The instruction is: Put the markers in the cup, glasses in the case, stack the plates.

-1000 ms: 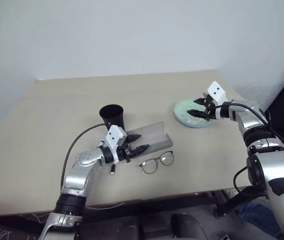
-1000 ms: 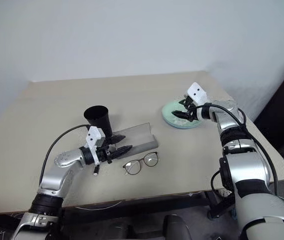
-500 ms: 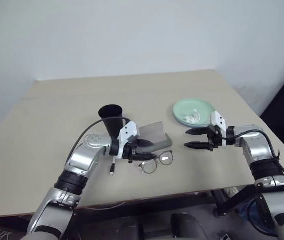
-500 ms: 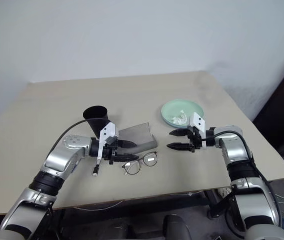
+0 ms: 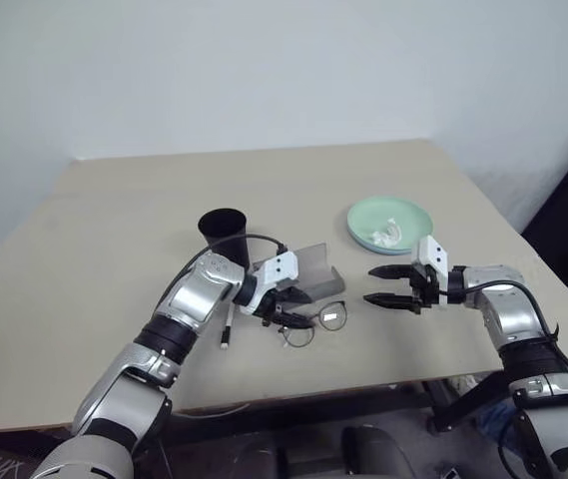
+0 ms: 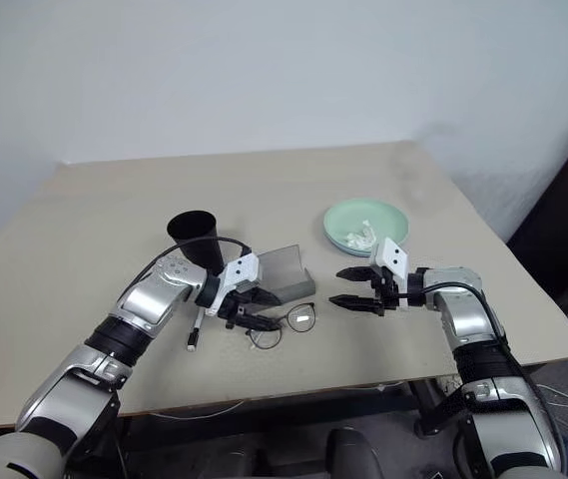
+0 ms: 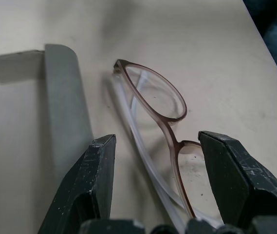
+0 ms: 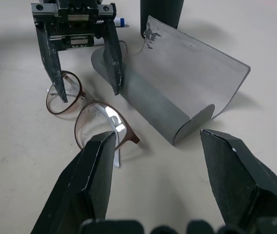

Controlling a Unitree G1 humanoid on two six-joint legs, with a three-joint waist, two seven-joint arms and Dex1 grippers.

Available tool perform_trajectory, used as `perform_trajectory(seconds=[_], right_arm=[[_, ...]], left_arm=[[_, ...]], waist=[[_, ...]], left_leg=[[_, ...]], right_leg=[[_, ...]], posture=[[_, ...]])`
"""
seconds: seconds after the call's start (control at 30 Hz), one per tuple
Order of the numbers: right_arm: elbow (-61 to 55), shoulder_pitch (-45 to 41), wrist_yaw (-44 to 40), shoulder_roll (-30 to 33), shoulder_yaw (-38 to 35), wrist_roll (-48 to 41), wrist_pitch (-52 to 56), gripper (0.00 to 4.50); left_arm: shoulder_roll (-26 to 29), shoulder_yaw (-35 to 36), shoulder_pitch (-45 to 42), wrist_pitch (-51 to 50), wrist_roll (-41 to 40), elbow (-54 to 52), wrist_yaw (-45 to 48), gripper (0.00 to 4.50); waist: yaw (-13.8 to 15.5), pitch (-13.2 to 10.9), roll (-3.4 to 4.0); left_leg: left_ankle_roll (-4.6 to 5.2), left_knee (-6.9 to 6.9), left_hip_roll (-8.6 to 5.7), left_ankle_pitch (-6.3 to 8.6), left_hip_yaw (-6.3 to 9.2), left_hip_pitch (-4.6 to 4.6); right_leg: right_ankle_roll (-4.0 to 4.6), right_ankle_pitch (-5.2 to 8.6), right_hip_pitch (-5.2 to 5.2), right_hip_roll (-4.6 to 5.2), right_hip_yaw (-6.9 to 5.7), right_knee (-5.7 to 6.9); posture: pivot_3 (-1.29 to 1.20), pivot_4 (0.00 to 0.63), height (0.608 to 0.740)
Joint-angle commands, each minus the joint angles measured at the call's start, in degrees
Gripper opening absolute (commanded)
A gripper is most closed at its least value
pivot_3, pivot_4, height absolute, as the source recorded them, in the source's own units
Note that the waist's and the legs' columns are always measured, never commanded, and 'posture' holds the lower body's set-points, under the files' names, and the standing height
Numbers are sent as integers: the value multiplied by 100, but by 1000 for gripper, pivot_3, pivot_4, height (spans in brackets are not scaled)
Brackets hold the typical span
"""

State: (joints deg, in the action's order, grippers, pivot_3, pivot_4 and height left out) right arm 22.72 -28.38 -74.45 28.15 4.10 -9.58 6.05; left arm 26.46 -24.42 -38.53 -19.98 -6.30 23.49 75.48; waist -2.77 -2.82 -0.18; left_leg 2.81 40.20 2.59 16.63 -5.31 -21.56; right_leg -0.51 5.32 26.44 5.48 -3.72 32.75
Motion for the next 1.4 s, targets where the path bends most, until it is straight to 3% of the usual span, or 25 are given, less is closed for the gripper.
perform_trajectory(seconds=[0.03, 0.5, 0.77, 1.03, 1.4], right_arm=[[-268, -11, 132, -44, -26, -163, -70, 2983], [-303, 188, 521, -82, 4, -118, -223, 2983], [-280, 198, 565, -29, 21, -129, -258, 3019], [-131, 111, 573, -11, 62, -77, -349, 3019], [78, -60, 539, 25, 124, -37, -467, 3019]], left_arm=[[-33, -21, -276, 45, 70, 68, 222, 2832], [-303, -71, -498, 195, 313, 470, 369, 2832], [-357, -54, -438, 190, 341, 405, 408, 250], [-350, -8, -400, 226, 356, 314, 380, 250], [-433, 764, -852, -157, -313, 43, 290, 250]], waist=[[1, 0, -1], [2, -1, -2], [4, 0, -4], [3, 0, -4], [3, -1, -5]], left_leg=[[0, 0, 0, 0, -1, 0], [1, 5, 0, 0, 3, -3], [1, 7, -1, 0, 4, -2], [2, 14, 0, -1, 4, 1], [3, 15, -1, -1, 9, -4]], right_leg=[[0, 0, 0, 0, 0, 0], [0, 0, 0, 0, 0, 0], [0, 0, -3, 0, 1, 0], [0, 0, -7, 0, 2, 2], [0, 0, -4, -2, 2, 2]], posture=[[0, 0, 733], [0, 0, 733], [0, 0, 733], [0, 0, 733], [0, 0, 733]])
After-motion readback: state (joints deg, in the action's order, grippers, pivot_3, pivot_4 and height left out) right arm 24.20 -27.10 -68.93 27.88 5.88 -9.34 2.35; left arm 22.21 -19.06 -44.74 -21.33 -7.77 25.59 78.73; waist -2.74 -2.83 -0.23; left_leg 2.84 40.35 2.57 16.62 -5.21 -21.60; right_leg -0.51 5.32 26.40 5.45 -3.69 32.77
